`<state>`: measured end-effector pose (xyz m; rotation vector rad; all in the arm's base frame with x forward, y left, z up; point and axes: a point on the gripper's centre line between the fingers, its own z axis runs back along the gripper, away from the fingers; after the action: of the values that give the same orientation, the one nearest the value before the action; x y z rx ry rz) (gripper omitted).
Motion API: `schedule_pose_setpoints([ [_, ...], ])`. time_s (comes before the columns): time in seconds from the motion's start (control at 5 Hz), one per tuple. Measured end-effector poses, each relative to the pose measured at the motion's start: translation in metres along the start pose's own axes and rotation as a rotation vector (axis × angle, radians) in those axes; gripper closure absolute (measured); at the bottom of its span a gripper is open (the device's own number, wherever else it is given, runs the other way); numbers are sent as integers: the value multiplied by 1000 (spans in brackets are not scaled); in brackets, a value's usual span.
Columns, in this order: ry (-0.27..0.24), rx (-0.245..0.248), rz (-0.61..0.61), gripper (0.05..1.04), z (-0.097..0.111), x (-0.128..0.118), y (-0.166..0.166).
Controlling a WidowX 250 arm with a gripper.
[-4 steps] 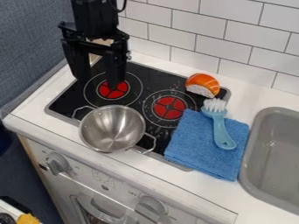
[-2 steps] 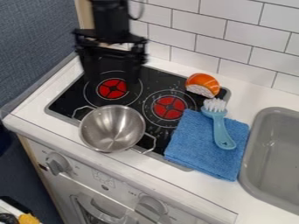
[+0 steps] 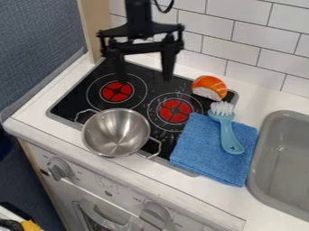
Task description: Move the sushi in the bottom left corner of the burner
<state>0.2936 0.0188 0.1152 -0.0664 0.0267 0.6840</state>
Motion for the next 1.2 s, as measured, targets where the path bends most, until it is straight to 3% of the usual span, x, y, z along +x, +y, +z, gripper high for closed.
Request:
schedule_pose_setpoints([
  [0.2,-37,-94,247,83,-5,9,-19],
  [0.4,-48,-95,487,83,-20,21,-45],
  [0.6,-128,-59,699,83,-26,35,-71],
  [1.0,-166,47,752,84,-43,59,-97],
  [1.2,-151,70,759,83,-56,68,-108],
])
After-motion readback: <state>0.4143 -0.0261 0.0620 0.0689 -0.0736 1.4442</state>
